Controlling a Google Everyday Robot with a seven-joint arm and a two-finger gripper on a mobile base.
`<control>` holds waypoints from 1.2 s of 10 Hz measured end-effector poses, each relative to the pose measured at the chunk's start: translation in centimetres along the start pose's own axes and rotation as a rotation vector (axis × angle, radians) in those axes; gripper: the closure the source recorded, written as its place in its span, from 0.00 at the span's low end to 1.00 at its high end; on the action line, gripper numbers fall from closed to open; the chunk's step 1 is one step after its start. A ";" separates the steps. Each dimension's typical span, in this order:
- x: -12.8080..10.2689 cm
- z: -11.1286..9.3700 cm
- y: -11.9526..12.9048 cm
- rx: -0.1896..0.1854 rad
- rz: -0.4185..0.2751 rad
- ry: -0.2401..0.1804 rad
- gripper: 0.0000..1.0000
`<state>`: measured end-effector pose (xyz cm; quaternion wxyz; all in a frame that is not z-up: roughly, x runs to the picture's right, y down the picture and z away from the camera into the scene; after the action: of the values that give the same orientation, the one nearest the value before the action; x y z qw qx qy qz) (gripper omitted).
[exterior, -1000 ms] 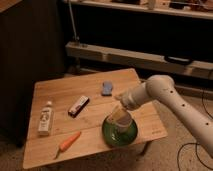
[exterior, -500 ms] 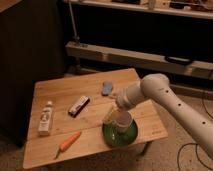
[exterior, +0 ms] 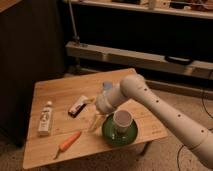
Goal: Place the pepper in the ceramic cup
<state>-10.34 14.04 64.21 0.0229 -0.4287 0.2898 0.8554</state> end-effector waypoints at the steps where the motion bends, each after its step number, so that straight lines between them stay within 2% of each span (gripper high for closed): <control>1: 0.4 1.1 -1.2 -0.038 -0.077 -0.016 0.20; 2: 0.9 1.9 -2.3 -0.080 -0.139 -0.031 0.20; 4: 0.6 2.8 -2.6 -0.130 -0.129 -0.054 0.20; 5: 0.3 3.6 -1.5 -0.126 -0.089 -0.074 0.20; 7: 0.8 5.8 0.2 -0.058 -0.063 -0.084 0.20; 8: 0.7 7.3 0.1 -0.005 -0.058 -0.089 0.20; 10: -0.2 9.6 -1.0 0.077 -0.060 -0.102 0.20; 12: -1.8 11.5 -2.1 0.137 -0.051 -0.118 0.20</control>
<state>-16.83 22.08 69.92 0.0913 -0.3821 0.3349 0.8564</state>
